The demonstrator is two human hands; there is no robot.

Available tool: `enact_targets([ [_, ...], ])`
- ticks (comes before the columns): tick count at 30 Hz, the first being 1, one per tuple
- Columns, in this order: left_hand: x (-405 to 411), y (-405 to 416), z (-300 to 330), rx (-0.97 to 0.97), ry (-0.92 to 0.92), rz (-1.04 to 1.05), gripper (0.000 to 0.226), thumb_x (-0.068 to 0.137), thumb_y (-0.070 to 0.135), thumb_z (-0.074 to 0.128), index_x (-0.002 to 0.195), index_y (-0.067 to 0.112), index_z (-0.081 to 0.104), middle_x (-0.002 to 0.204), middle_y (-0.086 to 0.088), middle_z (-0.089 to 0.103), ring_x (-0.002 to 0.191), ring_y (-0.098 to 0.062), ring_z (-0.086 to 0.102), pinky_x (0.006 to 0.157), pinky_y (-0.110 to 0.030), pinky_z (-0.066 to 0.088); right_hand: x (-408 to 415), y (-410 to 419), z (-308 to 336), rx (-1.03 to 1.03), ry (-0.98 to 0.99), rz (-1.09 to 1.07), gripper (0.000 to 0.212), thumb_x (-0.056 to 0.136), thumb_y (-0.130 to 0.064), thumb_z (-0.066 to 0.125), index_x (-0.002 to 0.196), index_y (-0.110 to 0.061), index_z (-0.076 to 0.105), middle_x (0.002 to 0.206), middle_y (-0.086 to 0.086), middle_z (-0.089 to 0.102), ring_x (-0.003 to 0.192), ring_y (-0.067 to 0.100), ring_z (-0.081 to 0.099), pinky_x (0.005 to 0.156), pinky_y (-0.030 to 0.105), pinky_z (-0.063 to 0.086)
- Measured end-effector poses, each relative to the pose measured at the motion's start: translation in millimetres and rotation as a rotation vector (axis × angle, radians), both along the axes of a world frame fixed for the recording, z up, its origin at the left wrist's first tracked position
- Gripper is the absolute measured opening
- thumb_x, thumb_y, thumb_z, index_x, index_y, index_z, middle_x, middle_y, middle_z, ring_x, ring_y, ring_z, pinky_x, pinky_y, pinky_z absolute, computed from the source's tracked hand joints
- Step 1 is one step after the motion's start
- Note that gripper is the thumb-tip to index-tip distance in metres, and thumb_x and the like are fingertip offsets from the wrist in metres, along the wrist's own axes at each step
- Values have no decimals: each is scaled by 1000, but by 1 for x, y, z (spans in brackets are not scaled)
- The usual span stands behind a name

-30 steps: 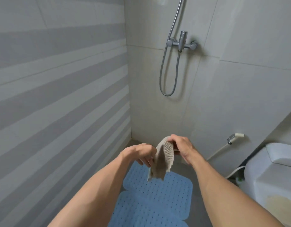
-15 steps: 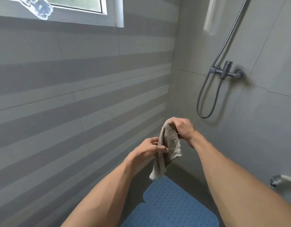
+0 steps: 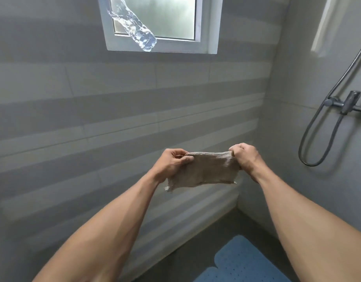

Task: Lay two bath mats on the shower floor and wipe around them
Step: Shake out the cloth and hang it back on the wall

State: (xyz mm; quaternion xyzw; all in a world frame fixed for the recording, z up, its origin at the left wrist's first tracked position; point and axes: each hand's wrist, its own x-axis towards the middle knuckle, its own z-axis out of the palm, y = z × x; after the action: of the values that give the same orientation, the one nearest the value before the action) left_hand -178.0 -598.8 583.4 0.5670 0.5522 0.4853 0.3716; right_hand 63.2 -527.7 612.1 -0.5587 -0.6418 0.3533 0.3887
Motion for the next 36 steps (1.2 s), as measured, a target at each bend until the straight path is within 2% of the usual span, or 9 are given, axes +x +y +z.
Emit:
enact_targets([
  [4, -31, -23, 33, 26, 160, 102, 13, 90, 23, 70, 95, 12, 75, 88, -8, 76, 71, -7, 60, 68, -23, 47, -39, -24, -9, -197, -32, 390, 35, 76, -31, 70, 111, -33, 68, 104, -4, 74, 76, 15, 60, 67, 30, 52],
  [7, -45, -39, 52, -10, 379, 135, 13, 88, 27, 69, 93, 18, 77, 87, 0, 77, 74, -7, 65, 71, -24, 51, -75, -36, -13, -219, -27, 591, 29, 83, -36, 78, 111, -35, 70, 101, -6, 78, 70, 15, 65, 69, 29, 52],
  [10, -62, -71, 66, -47, 589, 249, 16, 86, 25, 65, 93, 18, 77, 89, 3, 76, 83, -9, 67, 74, -24, 52, -119, -45, -16, -142, -3, 642, 11, 90, -28, 74, 95, -19, 78, 88, -2, 77, 68, 12, 65, 67, 29, 49],
  [14, -89, -125, 78, -126, 654, 423, 17, 85, 24, 64, 91, 16, 77, 86, 2, 73, 78, -9, 64, 64, -18, 45, -170, -61, -15, -39, 0, 707, 14, 95, -24, 67, 86, -17, 74, 77, -2, 74, 73, 14, 64, 73, 29, 48],
  [20, -128, -217, 84, -175, 692, 792, 18, 88, 21, 63, 99, 16, 76, 96, -3, 75, 92, -19, 67, 76, -23, 49, -255, -119, 7, 138, -6, 850, 16, 93, -42, 67, 88, -28, 71, 85, -6, 73, 81, 15, 65, 72, 28, 47],
  [23, -141, -271, 83, -160, 735, 1004, 16, 88, 21, 65, 101, 18, 73, 89, -5, 72, 89, -23, 67, 72, -24, 47, -299, -160, 14, 202, -21, 966, 11, 93, -40, 68, 87, -31, 69, 90, -4, 71, 88, 19, 63, 75, 27, 42],
  [28, -145, -352, 76, -169, 1000, 1274, 21, 93, 17, 55, 114, 19, 58, 86, -11, 67, 83, -34, 65, 70, -39, 54, -367, -240, 31, 266, -54, 1130, 16, 94, -37, 66, 105, -27, 74, 103, 1, 71, 96, 20, 62, 81, 27, 45],
  [32, -141, -377, 70, -423, 1305, 1201, 29, 97, 4, 42, 120, 15, 56, 101, -16, 62, 88, -39, 66, 74, -45, 56, -407, -290, 41, 272, -100, 1133, 18, 93, -38, 66, 104, -27, 74, 112, 6, 73, 103, 30, 66, 90, 40, 54],
  [36, -142, -366, 64, -729, 1465, 1155, 32, 98, -5, 38, 119, -1, 60, 118, -19, 58, 103, -38, 65, 82, -44, 53, -435, -310, 40, 298, -179, 1106, 19, 95, -36, 63, 108, -26, 73, 115, 7, 73, 107, 32, 66, 88, 38, 53],
])
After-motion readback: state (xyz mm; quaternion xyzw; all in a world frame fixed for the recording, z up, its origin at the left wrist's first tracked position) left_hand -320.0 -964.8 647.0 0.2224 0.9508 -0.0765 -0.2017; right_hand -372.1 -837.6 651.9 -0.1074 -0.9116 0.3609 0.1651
